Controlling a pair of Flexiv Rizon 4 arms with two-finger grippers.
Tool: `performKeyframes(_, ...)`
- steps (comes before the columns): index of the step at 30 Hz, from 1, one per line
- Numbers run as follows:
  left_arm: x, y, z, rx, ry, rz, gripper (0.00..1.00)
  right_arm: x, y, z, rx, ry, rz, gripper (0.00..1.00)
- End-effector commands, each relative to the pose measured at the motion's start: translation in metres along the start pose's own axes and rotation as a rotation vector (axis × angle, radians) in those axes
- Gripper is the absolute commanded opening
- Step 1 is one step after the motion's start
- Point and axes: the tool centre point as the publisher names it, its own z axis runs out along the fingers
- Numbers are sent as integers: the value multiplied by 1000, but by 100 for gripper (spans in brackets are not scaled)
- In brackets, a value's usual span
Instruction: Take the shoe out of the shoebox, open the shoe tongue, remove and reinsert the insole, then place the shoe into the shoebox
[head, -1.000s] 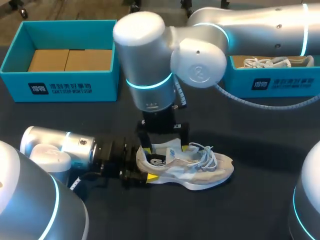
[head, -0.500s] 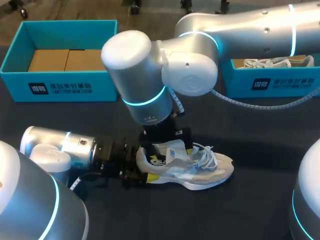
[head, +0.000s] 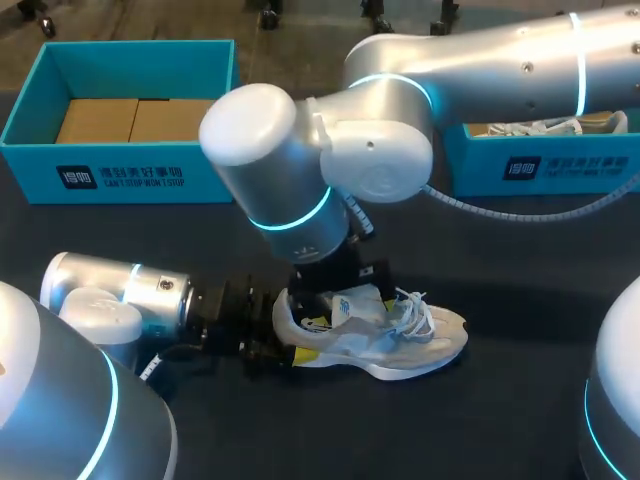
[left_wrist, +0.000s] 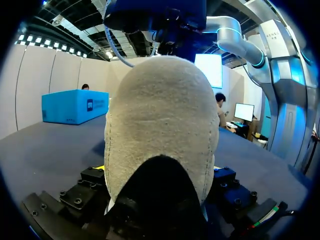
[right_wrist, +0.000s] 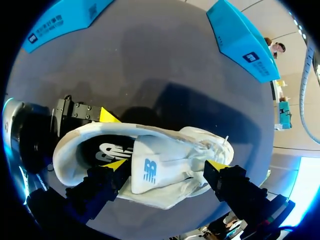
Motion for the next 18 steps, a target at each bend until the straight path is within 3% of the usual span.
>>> performKeyframes(1,-4,4,3,-1,0,0,0,-3,-5,2,-21,15,666,100)
performKeyframes(10,-4,4,3,-1,0,0,0,-25,-6,-3,4,31,728,100)
performKeyframes(12,-4,4,3,-1,0,0,0,-29,-5,-4,9,37,734,96)
performKeyframes(16,-4,4,3,-1,0,0,0,-36,-5,-7,25,54,753,80)
performKeyframes(17,-4,4,3,-1,0,0,0,-37,-4,-9,29,60,757,65)
performKeyframes(18,-4,4,3,-1,0,0,0,-38,-4,-9,31,67,762,57)
